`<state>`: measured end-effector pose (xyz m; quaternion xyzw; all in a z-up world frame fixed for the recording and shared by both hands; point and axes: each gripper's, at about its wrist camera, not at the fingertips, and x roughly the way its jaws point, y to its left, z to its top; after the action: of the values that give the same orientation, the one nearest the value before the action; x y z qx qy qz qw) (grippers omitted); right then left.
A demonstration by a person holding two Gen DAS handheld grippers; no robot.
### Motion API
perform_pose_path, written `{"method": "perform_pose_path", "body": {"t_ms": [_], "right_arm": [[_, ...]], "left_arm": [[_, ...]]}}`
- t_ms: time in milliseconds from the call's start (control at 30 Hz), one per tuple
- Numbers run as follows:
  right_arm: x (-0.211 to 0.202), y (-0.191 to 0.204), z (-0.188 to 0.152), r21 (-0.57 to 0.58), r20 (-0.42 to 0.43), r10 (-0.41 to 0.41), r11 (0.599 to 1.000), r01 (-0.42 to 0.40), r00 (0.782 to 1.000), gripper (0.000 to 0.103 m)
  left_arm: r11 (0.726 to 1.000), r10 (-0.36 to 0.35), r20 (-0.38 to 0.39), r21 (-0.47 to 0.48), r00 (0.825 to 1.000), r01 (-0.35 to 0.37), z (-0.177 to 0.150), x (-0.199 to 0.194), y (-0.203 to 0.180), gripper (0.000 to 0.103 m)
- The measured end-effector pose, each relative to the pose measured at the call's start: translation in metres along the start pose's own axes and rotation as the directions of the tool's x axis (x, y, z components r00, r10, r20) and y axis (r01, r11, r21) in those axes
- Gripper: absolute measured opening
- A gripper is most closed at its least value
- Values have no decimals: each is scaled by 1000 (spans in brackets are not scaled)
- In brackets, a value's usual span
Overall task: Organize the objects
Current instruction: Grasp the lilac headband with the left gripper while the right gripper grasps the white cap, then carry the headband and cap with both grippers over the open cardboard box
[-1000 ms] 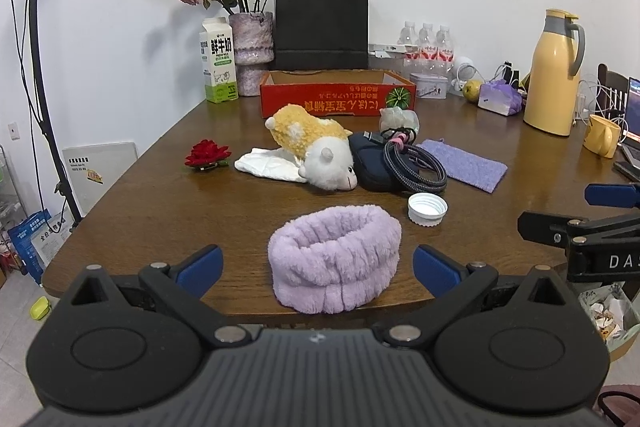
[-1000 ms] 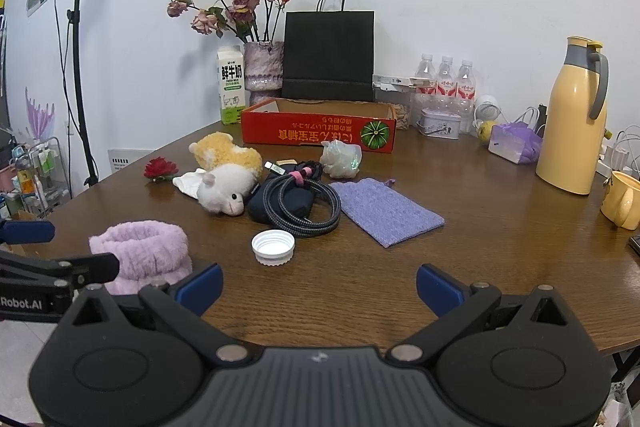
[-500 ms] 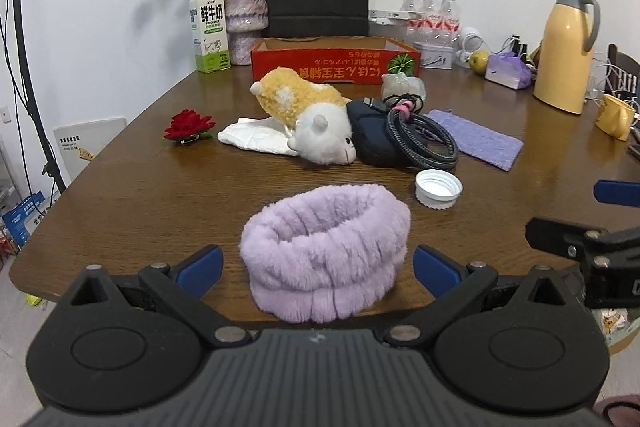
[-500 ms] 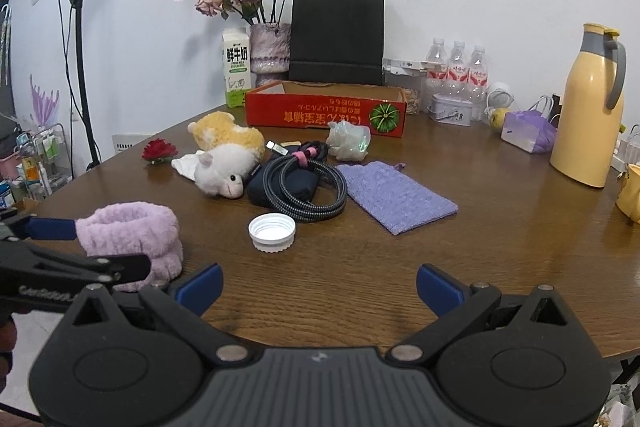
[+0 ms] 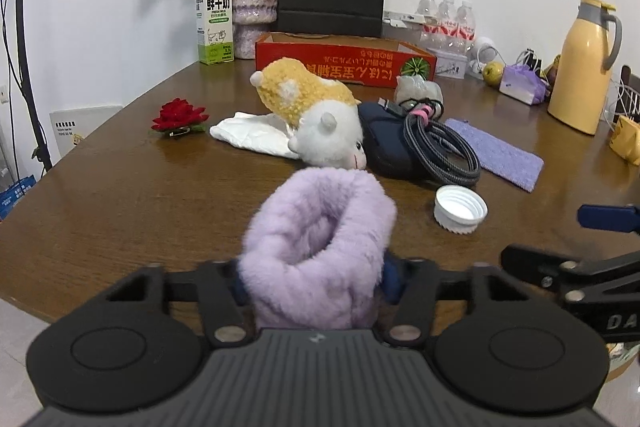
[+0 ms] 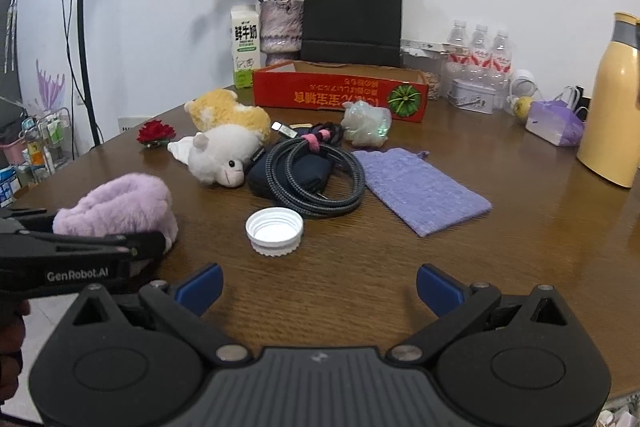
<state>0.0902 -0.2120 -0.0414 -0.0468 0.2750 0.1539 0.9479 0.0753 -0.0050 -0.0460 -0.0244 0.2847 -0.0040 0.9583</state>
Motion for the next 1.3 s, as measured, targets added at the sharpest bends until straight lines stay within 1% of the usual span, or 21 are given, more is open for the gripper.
{"method": "perform_pose_path", "body": {"t_ms": [33,67,233,367,400,533,567,633,667,733,767,800,833,1033,1300], "right_arm": [[4,2,2,-5,-3,4,1000,-4,1000,103],[8,3,3,-10,-5,8,1000,-8,1000,103],[26,11,10,-22,-20,13,1000,-14,1000,103],[40,15,15,-25,-35,18,1000,-19,999,103],[43,16,16,-25,-38,17,1000,-18,999,101],[51,20,20,-30,-40,19,999,-20,999,88],[52,20,20,-28,-39,19,999,-20,999,86],[54,22,21,-29,-44,21,999,-23,999,74],[55,21,21,-26,-42,26,999,-27,999,72],[55,21,23,-16,-42,40,999,-41,998,57],[55,21,23,-12,-39,44,999,-44,998,53],[55,21,23,-7,-35,41,999,-41,999,45],[55,20,23,5,-30,35,999,-35,999,39],[50,20,23,21,-10,52,998,-52,999,39],[30,23,34,-5,59,37,999,-37,998,39]], "left_arm": [[1000,-4,2,-5,1000,4,1,1,2,40],[1000,-8,5,-12,1000,8,2,3,5,39],[999,-5,14,-39,1000,6,9,10,17,39],[999,1,29,-40,1000,0,15,14,24,39],[999,-2,33,-41,999,3,17,15,25,39],[999,-8,37,-35,999,9,22,17,29,39],[999,-9,36,-33,999,10,22,18,30,39],[999,-13,37,-31,999,15,24,18,32,39],[999,-17,38,-30,999,18,25,18,33,39],[999,-19,40,-27,999,20,26,18,34,39],[999,-20,41,-26,999,21,27,18,34,39],[999,-22,43,-25,999,23,27,17,35,39],[999,-23,45,-25,999,24,28,17,36,39],[999,-32,64,-16,997,33,31,8,36,39],[999,-44,108,-2,993,44,42,-8,30,40]]}}
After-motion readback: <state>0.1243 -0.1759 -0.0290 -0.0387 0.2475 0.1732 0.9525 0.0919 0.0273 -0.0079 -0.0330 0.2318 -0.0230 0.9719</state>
